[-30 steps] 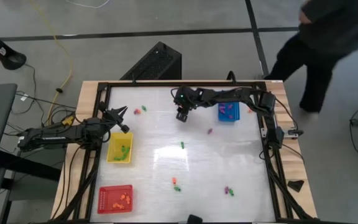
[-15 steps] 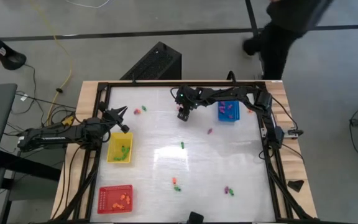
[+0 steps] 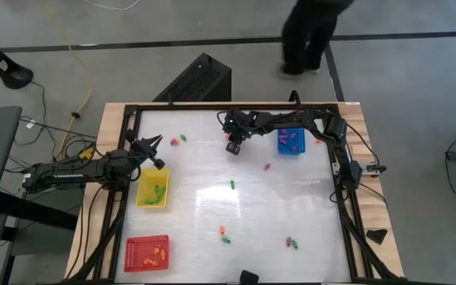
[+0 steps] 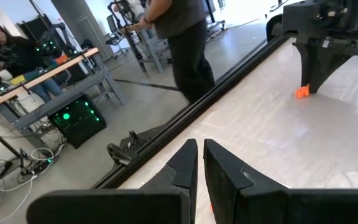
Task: Sort Halloween decoration
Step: Put the orange skeleton toy into the red bin
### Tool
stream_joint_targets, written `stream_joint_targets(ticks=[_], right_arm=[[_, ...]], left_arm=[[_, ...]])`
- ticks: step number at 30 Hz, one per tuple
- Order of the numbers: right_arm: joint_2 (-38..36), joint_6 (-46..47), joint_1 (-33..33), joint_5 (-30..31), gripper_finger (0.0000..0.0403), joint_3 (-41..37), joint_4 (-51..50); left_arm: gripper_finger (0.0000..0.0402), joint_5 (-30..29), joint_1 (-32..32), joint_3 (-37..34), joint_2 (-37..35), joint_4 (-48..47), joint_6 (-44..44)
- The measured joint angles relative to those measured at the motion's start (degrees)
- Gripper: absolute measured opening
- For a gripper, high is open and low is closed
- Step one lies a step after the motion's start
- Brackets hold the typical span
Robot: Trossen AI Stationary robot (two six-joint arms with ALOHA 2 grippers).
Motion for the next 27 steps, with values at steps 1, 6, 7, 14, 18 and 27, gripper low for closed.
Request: stream_joint_targets(ticks=[1,6,7,14,18,27], right_arm=[[-0.02,-0.02,0.03,-0.19,0.0050,0.09,-0.12],[0.17,2.39,1.54,-5.12,0.0050,1.94,-1.16],[0.22,2.99,2.42,-7.05,0.0050,2.61,-1.24],[0.13,3.10,12.79,-9.81,0.0050,7.81,-0.23],[0.11,4.39,20.29,-9.53,0.0050,8.37,6.18],[2.41,7.27,37.77,-9.32,0.0050,8.26,33.01]], left_arm=[[0.0018,0.00,0.00,0.00,0.00,0.00,0.00],[0.0018,0.00,0.02,0.00,0.00,0.00,0.00],[0.0018,0.01,0.02,0.00,0.00,0.00,0.02],[0.0018,0.00,0.02,-0.01,0.00,0.00,0.01],[0.0018,0.00,0.02,0.00,0.00,0.00,0.02],[0.0018,0.02,0.00,0.00,0.02,0.00,0.02]])
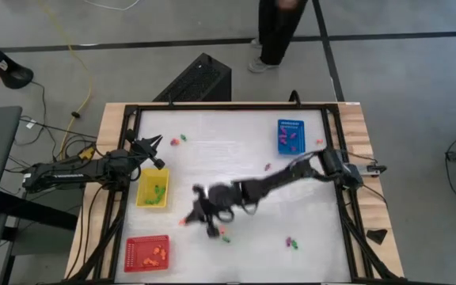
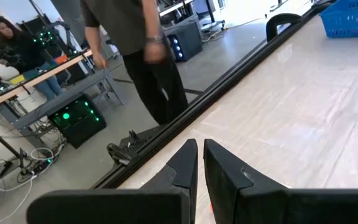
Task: Sort Halloween decoration
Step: Put the orange skeleton toy into the red bin
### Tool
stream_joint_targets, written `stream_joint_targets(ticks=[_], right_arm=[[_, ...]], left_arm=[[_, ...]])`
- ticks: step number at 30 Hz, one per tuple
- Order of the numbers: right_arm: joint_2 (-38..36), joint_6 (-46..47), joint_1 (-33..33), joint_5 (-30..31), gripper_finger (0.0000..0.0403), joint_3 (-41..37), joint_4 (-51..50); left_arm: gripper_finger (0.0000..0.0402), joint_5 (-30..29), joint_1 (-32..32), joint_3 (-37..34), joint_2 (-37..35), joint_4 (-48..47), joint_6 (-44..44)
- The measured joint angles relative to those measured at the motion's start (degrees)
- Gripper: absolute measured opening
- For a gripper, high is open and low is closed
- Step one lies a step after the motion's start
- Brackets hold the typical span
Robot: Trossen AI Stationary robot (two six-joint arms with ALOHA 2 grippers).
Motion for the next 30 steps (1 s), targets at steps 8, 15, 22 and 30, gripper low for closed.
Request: stream_joint_targets(ticks=[8,15,22,30], right_arm=[[17.28,-0.96,8.47,3.65,0.0048,16.65,11.71],[28.58,-3.44,7.91,1.25,0.0052,40.33,-0.10],[32.54,0.27,6.16,-0.13,0.0101,46.46,-1.93],[32.49,3.35,4.39,1.01,0.0200,46.09,-2.11]], left_arm=[[0.0018,0.49,0.02,-0.02,0.66,0.15,-0.02],[0.0018,0.98,0.00,-0.02,1.11,0.11,-0.02],[0.0018,0.95,0.01,-0.02,1.11,0.09,-0.01],[0.0018,0.94,0.00,-0.02,1.11,0.07,-0.01]])
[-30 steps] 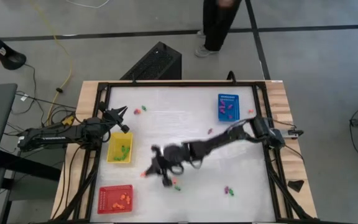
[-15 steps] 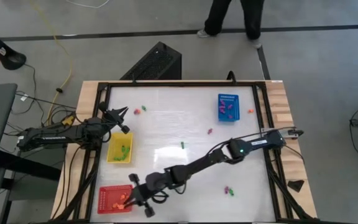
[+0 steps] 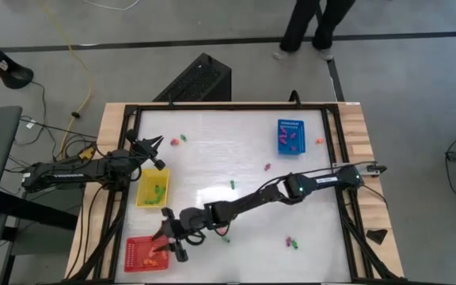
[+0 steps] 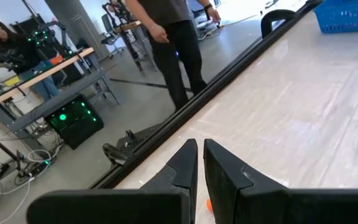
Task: Sort Halloween decoration
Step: Put the orange skeleton toy into the red bin, then put the green skeleton toy into the yellow bin
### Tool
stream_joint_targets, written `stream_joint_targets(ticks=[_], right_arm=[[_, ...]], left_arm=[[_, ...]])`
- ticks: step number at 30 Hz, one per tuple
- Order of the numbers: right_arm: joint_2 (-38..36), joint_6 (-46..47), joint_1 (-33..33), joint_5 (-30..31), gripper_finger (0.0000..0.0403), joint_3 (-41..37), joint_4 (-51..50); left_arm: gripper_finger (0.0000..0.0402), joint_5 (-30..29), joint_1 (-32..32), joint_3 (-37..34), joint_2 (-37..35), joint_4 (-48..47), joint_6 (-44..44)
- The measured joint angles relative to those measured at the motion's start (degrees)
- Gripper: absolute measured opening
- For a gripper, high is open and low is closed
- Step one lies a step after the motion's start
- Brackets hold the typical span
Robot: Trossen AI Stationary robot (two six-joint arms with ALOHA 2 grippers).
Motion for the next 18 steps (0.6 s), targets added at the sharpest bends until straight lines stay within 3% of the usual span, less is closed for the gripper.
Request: stream_joint_targets(ticks=[4,7,10,12,14,18], right_arm=[[-0.96,0.88,-1.41,-4.76,0.0237,0.07,-3.61],[-3.92,2.59,-2.73,-17.06,0.0244,-0.01,-16.71],[-9.02,0.36,-4.11,-33.65,0.0242,-0.02,-32.64],[-12.50,-4.38,-4.00,-39.28,0.0239,0.15,-43.33],[-15.87,-12.18,-2.99,-38.55,0.0234,0.15,-57.66],[-20.65,-25.94,0.12,-26.22,0.0224,0.07,-83.21]], left_arm=[[0.0018,-0.02,0.00,0.00,0.00,0.00,-0.01],[0.0018,-0.06,0.01,0.00,0.00,0.00,0.00],[0.0018,-0.05,0.01,0.00,0.01,-0.01,-0.01],[0.0018,-0.04,0.00,0.00,0.02,-0.02,-0.01],[0.0018,-0.10,0.02,0.00,0.04,-0.02,-0.01],[0.0018,-0.07,0.00,0.00,0.07,-0.02,0.00]])
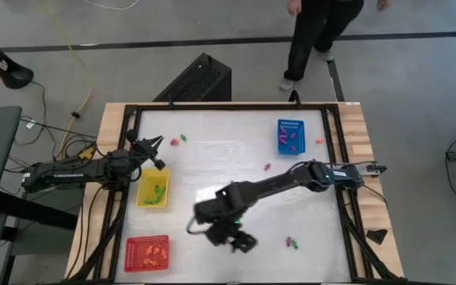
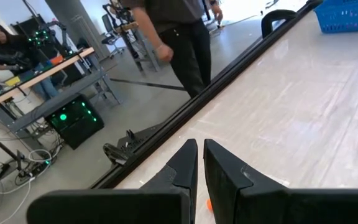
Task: Sort Halloween decoration
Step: Put the green skeleton toy into the yellow bin
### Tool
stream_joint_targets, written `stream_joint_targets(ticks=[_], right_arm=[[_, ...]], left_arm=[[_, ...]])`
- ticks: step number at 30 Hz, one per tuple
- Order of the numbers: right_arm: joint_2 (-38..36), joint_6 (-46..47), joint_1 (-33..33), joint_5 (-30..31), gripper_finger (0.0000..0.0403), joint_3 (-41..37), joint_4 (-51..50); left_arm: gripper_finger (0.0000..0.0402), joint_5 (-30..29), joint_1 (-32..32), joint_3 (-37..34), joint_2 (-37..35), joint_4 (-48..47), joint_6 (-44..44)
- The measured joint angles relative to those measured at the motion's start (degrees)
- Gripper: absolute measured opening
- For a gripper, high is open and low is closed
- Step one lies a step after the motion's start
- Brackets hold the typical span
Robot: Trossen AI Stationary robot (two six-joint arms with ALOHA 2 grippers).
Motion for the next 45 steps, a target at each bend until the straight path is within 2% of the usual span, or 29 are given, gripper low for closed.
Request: stream_joint_targets(ticks=[4,8,13,16,18,24,26,29,34,37,45], right_arm=[[-1.16,-4.06,2.95,6.40,0.0220,-0.08,-11.02],[-0.90,-7.07,5.04,11.90,0.0219,-3.85,-7.05],[-0.88,-5.70,6.99,27.51,0.0219,-7.77,-0.01],[-0.87,-5.48,6.92,37.05,0.0219,-9.38,-1.51],[-0.79,-5.04,5.09,37.74,0.0219,-9.46,-5.38],[-0.81,0.61,-6.55,35.78,0.0219,-9.38,-8.80],[-0.81,-0.35,-9.90,35.56,0.0219,-9.38,-9.16],[-0.88,-6.68,-13.12,35.40,0.0219,-11.21,-9.16],[-0.78,-13.96,-14.64,35.42,0.0219,-15.50,-7.11],[-0.88,-17.19,-13.76,36.37,0.0219,-17.99,-2.62],[-0.82,-19.24,-12.53,37.86,0.0219,-18.12,-0.46]], left_arm=[[0.0018,0.00,0.02,0.00,-0.07,0.00,-0.01],[0.0018,0.02,0.00,0.00,-0.07,0.00,-0.01],[0.0018,0.02,0.01,0.00,-0.07,0.00,0.00],[0.0018,0.02,0.02,0.00,-0.07,0.00,-0.01],[0.0018,0.05,0.02,0.00,-0.07,0.00,-0.01],[0.0018,0.03,0.00,0.00,-0.07,0.00,-0.01],[0.0018,0.05,0.01,0.00,-0.07,0.00,-0.01],[0.0018,0.03,0.00,0.00,-0.07,0.00,-0.01],[0.0018,0.03,0.02,0.00,-0.07,0.00,-0.01],[0.0018,0.04,0.02,0.00,-0.07,-0.01,0.00],[0.0018,0.03,0.02,0.00,-0.07,-0.02,-0.01]])
